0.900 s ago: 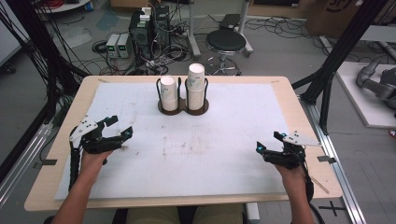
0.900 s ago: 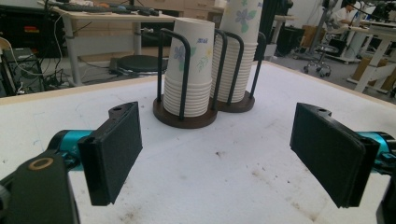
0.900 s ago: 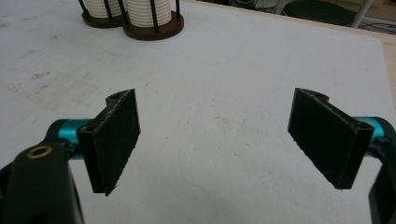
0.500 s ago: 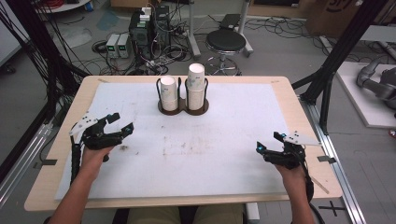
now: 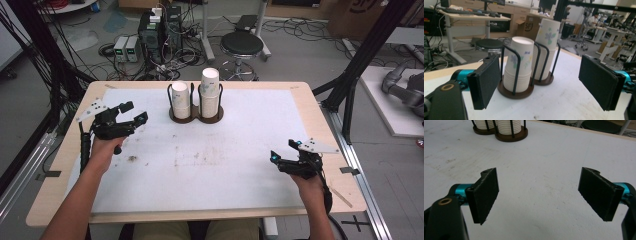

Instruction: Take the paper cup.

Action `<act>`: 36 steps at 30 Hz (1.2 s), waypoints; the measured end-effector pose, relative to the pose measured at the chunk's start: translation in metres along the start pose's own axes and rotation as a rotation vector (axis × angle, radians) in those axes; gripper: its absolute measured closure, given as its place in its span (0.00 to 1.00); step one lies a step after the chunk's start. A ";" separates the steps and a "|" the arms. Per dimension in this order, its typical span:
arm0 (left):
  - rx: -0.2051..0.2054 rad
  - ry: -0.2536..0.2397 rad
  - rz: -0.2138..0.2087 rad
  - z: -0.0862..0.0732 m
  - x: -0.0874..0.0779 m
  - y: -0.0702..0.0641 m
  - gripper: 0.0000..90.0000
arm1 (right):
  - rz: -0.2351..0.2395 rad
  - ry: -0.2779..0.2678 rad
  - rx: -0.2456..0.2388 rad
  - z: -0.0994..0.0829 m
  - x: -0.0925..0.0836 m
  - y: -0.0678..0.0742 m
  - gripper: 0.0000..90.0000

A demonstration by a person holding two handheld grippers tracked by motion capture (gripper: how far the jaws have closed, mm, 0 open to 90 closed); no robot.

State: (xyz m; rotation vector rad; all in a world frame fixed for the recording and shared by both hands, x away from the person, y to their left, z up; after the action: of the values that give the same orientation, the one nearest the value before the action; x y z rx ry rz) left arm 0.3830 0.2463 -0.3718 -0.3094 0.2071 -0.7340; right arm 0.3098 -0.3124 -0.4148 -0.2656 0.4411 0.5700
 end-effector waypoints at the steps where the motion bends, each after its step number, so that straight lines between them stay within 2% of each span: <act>1: -0.006 -0.001 0.002 0.002 0.001 0.002 0.20 | 0.003 0.001 -0.003 0.000 0.000 0.000 0.19; 8: -0.008 -0.009 0.004 0.018 -0.015 0.009 0.22 | 0.006 0.004 -0.007 0.000 0.003 -0.001 0.19; 10: 0.022 0.012 0.017 0.023 -0.020 0.009 0.21 | 0.005 0.005 -0.009 -0.001 0.003 -0.001 0.19; 11: 0.031 0.007 0.019 0.027 -0.024 0.009 0.21 | 0.004 0.007 -0.008 0.000 0.003 -0.001 0.19; 16: 0.048 -0.004 0.022 0.042 -0.038 0.009 0.22 | 0.004 0.003 -0.004 0.001 0.003 0.001 0.19; 17: 0.041 0.006 0.022 0.043 -0.039 0.010 0.22 | 0.004 0.003 -0.004 0.001 0.003 0.001 0.19; 19: 0.060 0.039 0.032 0.046 -0.041 0.012 0.22 | 0.006 0.009 -0.005 0.001 0.004 0.001 0.19; 22: 0.048 0.031 0.025 0.052 -0.045 0.013 0.22 | 0.007 0.011 -0.008 0.002 0.004 0.002 0.19; 26: 0.074 0.061 0.021 0.059 -0.051 0.013 0.23 | 0.009 0.011 -0.006 0.002 0.005 0.002 0.19; 33: 0.060 0.049 0.027 0.062 -0.060 0.018 0.23 | 0.011 0.012 0.001 0.001 0.006 0.002 0.19; 36: 0.086 0.088 0.037 0.060 -0.060 0.014 0.21 | 0.013 0.013 0.002 0.001 0.005 0.005 0.19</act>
State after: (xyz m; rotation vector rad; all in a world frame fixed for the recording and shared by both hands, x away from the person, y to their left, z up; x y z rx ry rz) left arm 0.3657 0.3099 -0.3160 -0.1914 0.2632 -0.7189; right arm 0.3117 -0.3059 -0.4170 -0.2650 0.4559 0.5809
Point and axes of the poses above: each handheld gripper's, and its own axes: x roughly forward along the jaws, z roughly out of its top, y roughly to its left, the point moved 1 cm from there along x, roughly forward along the jaws, and after that the axes turned 9 degrees about -x, right-handed, at the moved point
